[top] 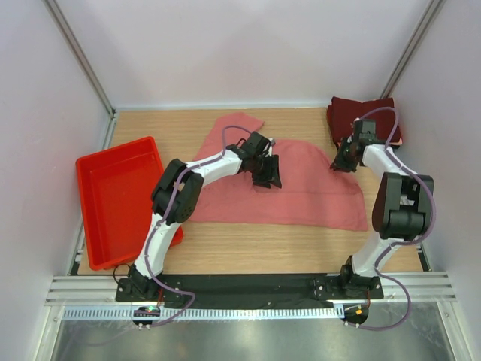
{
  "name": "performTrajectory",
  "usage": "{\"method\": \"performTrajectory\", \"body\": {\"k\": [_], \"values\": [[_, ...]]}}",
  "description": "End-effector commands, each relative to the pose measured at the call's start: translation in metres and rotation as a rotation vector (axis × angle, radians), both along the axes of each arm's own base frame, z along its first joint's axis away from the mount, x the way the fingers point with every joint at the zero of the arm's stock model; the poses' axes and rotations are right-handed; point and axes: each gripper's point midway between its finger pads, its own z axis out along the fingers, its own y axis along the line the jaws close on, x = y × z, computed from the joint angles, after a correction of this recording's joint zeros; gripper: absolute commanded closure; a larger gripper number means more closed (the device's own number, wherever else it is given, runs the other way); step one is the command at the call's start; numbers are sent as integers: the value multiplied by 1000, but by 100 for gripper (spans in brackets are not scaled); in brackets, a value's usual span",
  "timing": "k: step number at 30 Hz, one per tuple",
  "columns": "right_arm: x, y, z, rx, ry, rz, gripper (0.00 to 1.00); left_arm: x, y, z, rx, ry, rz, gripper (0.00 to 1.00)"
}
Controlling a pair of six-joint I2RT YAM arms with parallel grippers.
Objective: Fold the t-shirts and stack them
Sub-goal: Fold the tshirt
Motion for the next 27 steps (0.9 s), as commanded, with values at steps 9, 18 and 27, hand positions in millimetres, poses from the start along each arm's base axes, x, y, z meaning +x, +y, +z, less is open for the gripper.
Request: {"method": "performTrajectory", "body": {"k": [9,18,27], "values": [[-23,-10,-1,-89,-1,-73,77,-5,11,-22,61,37,17,50],[30,-36,38,-32,-139,-82,44,-8,12,-19,53,43,24,50],[34,-53,16,146,-104,-24,30,-10,7,-15,28,55,7,50]]}}
